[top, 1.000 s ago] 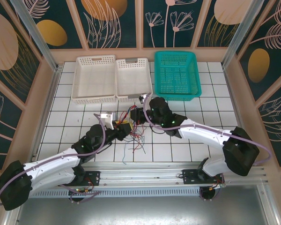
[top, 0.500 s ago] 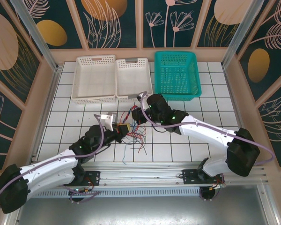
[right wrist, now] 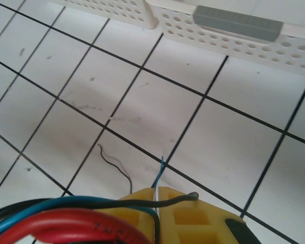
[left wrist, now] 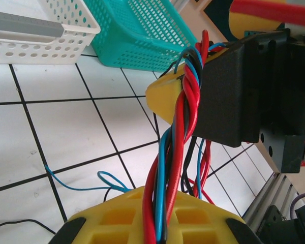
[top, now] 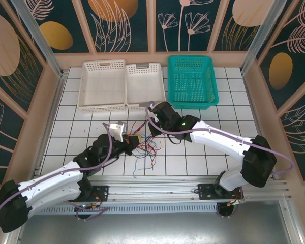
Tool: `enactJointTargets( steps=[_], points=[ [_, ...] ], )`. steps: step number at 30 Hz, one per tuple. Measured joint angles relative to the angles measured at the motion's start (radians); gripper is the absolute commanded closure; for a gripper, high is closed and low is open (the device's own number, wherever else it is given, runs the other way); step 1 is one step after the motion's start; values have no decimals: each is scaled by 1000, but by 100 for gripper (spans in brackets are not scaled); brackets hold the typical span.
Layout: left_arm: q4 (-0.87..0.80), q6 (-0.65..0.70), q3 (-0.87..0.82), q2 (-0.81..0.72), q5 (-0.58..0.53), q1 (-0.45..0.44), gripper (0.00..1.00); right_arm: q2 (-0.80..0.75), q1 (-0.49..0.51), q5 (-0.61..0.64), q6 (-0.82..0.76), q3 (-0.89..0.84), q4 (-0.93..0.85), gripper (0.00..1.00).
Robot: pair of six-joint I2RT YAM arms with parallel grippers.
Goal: Untangle the cables
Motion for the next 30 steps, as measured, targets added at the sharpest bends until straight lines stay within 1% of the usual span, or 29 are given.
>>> enactJointTargets(
  steps=[4, 6, 10, 13, 15, 16, 21, 25, 28, 30],
  points=[
    [-37, 3, 48, 23, -22, -5, 100, 0, -33, -13, 0, 3, -15, 100],
    [-51, 7, 70, 35, -31, -6, 100, -1, -51, -37, 0, 3, -15, 89],
    [-87, 11, 105, 64, -45, -7, 100, -24, -87, -84, -4, -6, -6, 73],
    [-107, 8, 114, 80, -45, -7, 100, -80, -123, -148, -3, -48, 18, 54],
    [-117, 0, 114, 86, -48, -7, 100, -133, -153, -196, 0, -86, 40, 48],
    [-122, -9, 113, 85, -52, -7, 100, -160, -165, -219, 0, -104, 51, 46],
    [-125, -54, 100, 73, -80, -6, 100, -251, -201, -294, 8, -129, 90, 45],
    [-104, -90, 89, 58, -98, -6, 100, -268, -201, -358, 38, -154, 137, 47],
    [-75, -110, 83, 58, -106, -5, 100, -266, -190, -413, 75, -224, 186, 55],
    [-57, -122, 80, 58, -113, -5, 100, -252, -173, -441, 106, -269, 213, 58]
  ],
)
